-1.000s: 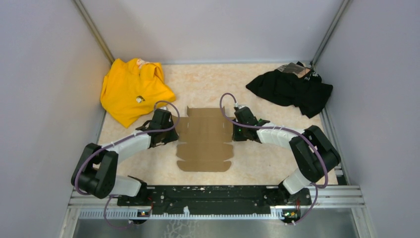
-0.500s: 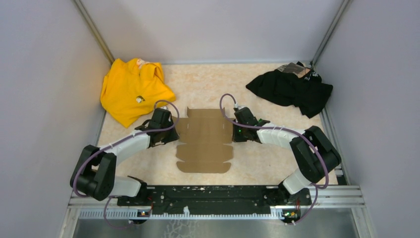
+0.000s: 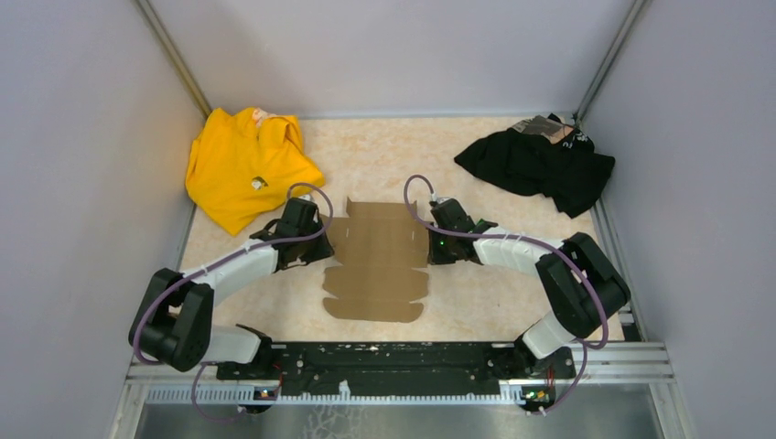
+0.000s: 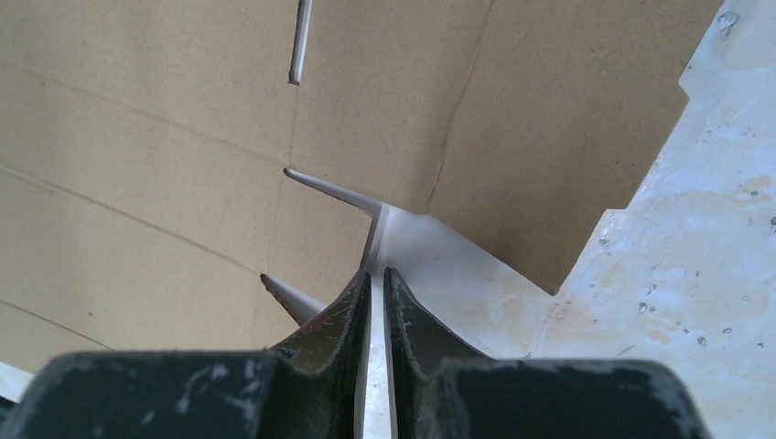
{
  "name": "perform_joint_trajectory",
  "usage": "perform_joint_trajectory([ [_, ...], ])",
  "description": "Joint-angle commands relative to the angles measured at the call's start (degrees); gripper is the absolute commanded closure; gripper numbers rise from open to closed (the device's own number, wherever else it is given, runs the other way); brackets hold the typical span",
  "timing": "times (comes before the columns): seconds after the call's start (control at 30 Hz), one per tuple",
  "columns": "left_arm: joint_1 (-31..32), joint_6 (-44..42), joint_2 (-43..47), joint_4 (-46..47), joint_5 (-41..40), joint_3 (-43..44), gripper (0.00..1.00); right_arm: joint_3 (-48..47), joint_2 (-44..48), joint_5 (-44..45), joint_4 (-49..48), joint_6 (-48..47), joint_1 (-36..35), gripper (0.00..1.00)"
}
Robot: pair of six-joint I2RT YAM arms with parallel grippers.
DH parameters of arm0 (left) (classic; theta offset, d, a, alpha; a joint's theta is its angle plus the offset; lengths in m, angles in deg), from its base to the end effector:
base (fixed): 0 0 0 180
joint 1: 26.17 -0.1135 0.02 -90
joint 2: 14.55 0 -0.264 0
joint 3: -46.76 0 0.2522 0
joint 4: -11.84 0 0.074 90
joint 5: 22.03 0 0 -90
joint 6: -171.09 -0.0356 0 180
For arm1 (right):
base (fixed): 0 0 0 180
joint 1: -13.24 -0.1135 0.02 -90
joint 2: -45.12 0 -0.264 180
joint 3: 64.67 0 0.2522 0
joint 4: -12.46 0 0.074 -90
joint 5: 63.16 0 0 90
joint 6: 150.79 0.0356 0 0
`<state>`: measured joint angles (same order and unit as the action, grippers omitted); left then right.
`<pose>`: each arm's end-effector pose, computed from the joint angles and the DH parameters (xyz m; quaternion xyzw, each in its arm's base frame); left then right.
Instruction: Fold the paper box
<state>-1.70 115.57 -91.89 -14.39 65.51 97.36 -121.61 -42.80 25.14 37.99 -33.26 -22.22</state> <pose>0.2312 -0.1036 0.1701 -0.0895 0.9438 -0.1385 0.2864 0.2332 0.1674 0.1561 -0.0705 0.9549 0.1626 0.2382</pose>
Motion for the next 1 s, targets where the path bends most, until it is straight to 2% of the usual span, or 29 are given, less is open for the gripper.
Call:
perform_joint_trajectory([
  [0.0,1.0,0.7,0.4,0.0,0.7,1.7,0.69,-1.4,0.0,-0.6,4.2,-0.4,-1.3,0.89],
  [0.97,7.0,2.4,-7.0,1.3,-0.8,5.1,0.70,-4.5,-1.1,-0.7,4.8,-0.5,-2.0,0.89],
])
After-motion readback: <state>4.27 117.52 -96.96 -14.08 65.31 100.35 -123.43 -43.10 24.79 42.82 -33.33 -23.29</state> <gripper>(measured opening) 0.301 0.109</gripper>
